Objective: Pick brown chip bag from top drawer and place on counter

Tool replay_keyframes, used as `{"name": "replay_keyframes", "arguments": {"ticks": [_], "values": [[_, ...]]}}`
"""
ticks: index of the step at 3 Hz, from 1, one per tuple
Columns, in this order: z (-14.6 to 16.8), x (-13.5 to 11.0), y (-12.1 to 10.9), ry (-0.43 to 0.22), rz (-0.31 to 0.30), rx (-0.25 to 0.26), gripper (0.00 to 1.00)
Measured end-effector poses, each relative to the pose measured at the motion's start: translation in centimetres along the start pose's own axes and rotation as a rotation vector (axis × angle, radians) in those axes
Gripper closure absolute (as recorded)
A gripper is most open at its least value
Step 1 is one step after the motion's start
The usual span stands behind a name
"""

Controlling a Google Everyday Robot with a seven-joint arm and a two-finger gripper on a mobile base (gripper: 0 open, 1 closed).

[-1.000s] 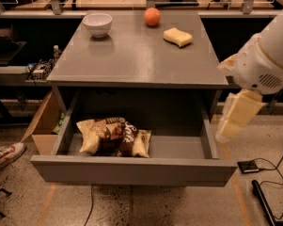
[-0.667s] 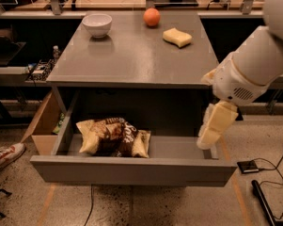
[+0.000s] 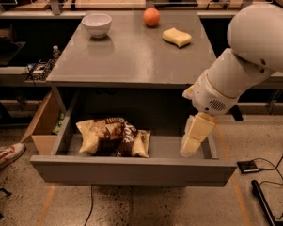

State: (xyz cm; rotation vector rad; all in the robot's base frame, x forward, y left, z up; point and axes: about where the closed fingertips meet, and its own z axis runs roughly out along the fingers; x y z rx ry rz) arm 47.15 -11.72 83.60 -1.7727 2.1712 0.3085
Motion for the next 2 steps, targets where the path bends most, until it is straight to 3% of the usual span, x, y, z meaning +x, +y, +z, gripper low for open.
{"name": "replay_keyframes", "arguments": {"ticks": [2], "values": [[8.3,-0.7,-1.9,-0.085,0.148,-0.072,0.0]]}}
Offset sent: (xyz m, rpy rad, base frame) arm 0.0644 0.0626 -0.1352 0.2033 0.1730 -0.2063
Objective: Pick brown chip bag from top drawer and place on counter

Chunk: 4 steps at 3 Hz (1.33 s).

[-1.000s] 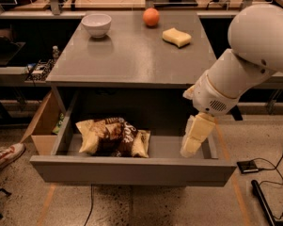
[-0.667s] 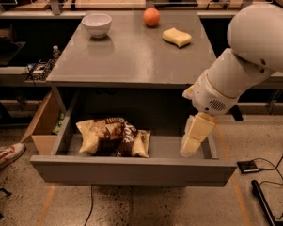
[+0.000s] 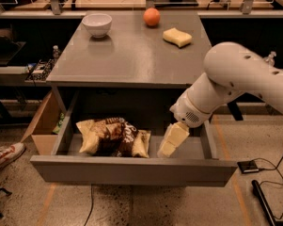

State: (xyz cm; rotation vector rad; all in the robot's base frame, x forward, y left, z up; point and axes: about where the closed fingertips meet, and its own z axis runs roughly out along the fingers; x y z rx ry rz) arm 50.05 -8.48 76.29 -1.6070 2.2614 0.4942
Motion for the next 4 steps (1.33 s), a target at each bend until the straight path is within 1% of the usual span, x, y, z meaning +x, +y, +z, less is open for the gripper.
{"name": "replay_keyframes", "arguments": {"ticks": [1,2,3,4], "values": [[4.0,-1.5,-1.8,-0.037,0.074,-0.022,0.0],[6.7,-3.4,-2.6,-0.059,0.133,-0.038,0.0],[8.8,-4.6,-2.8,-0.055,0.198,-0.031,0.0],[10.6,-5.0,-2.6,-0.048,0.238,-0.042,0.0]]}}
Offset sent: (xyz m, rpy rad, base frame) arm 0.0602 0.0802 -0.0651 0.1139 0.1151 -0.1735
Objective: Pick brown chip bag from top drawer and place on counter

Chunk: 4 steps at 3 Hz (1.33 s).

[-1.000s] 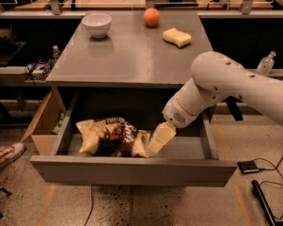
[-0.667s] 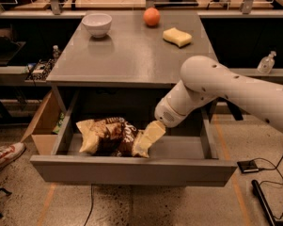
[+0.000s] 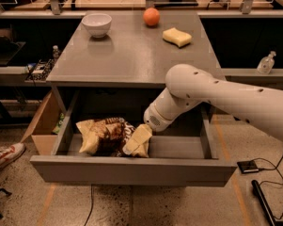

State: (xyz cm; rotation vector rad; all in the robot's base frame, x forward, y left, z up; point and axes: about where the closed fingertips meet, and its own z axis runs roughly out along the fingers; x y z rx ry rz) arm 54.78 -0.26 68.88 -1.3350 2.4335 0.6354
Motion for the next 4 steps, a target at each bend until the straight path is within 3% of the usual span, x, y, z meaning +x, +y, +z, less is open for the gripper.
{"name": "replay_keyframes", "arguments": {"ticks": [2,4], "values": [[2.5,-0.7,-0.4,-0.005,0.032,-0.031,0.0],[4.6,-1.2,-0.9,-0.014,0.029,-0.062,0.4]]}}
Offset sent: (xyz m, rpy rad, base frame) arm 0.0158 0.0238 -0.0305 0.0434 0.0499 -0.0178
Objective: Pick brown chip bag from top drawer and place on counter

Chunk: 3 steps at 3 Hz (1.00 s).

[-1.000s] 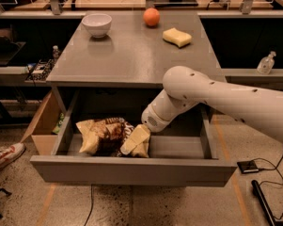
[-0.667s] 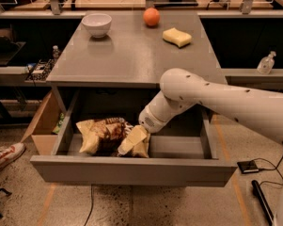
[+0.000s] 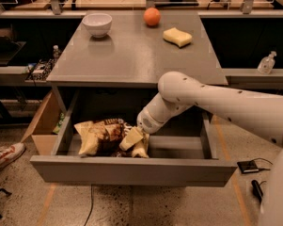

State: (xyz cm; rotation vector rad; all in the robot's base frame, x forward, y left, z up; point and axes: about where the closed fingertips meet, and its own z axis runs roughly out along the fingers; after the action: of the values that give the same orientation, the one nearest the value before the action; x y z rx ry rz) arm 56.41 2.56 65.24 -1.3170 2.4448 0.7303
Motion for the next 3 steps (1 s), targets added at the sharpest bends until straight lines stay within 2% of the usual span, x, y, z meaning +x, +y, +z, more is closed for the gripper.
{"name": "replay_keyframes", "arguments": {"ticks": [1,2,3], "values": [[-0.5,-0.1,-0.4,-0.019,-0.004,0.004,0.64],[-3.8,0.8,-0.9,-0.066,-0.004,0.071,0.87],[-8.3,2.4,-0.5,-0.158,0.003,0.146,1.0]]}}
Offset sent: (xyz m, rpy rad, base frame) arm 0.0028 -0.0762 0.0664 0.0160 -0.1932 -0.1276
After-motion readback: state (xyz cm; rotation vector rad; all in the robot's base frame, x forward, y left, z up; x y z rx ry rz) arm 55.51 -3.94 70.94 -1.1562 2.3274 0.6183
